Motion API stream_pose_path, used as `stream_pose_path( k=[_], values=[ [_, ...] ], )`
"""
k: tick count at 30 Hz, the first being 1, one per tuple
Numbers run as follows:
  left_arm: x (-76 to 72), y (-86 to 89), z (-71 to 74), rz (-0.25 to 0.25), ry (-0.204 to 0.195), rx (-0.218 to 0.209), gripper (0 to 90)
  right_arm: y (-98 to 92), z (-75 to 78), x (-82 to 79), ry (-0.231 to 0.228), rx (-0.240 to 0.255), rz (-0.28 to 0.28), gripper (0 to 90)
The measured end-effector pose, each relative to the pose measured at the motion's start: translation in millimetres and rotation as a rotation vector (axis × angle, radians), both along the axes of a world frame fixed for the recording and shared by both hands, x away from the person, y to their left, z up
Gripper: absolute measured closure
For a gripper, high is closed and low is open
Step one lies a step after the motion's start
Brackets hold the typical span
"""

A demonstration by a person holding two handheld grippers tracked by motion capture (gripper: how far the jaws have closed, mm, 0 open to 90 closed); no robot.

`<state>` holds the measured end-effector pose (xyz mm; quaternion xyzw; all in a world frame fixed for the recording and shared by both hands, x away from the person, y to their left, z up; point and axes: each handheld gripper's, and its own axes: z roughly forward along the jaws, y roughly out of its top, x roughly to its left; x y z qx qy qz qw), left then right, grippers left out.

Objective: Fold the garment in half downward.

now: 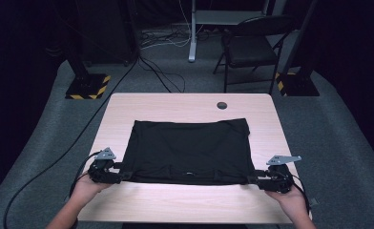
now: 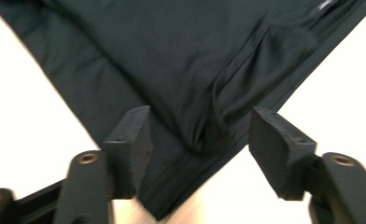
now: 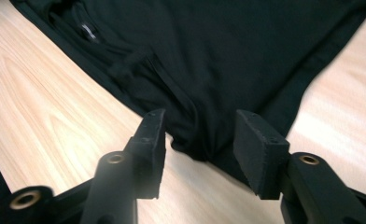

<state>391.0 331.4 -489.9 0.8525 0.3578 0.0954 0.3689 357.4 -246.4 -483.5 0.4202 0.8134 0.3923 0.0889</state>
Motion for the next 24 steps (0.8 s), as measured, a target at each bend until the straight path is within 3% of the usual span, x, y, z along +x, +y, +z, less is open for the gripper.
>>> stream_pose_path(
  k=[5, 8, 11, 13, 18, 21, 24],
  values=[
    [16.4, -19.4, -3.9, -0.011, -0.006, 0.026, 34.0, 20.8, 0.1, 13.9, -0.018, -0.032, 0.052, 46.4],
    [30.5, -33.8, -13.7, -0.002, -0.015, 0.078, 32.8, 37.2, -7.4, 28.0, -0.021, -0.075, 0.071, 43.8],
    [40.6, -44.3, -22.8, 0.011, -0.037, 0.123, 32.3, 49.5, -15.4, 42.5, -0.016, -0.092, 0.071, 41.4],
    [45.5, -47.7, -27.5, 0.019, -0.039, 0.124, 31.7, 55.1, -19.4, 51.1, -0.024, -0.113, 0.066, 39.6],
    [45.4, -49.3, -31.1, 0.014, -0.056, 0.134, 29.5, 62.8, -28.2, 62.4, -0.025, -0.145, 0.053, 38.6],
    [42.0, -47.4, -31.8, 0.017, -0.045, 0.123, 29.1, 67.2, -35.2, 58.4, -0.034, -0.22, 0.081, 36.8],
    [35.2, -45.9, -32.3, 0.009, -0.042, 0.117, 28.9, 65.9, -35.3, 51.7, -0.027, -0.212, 0.091, 35.8]
  ],
)
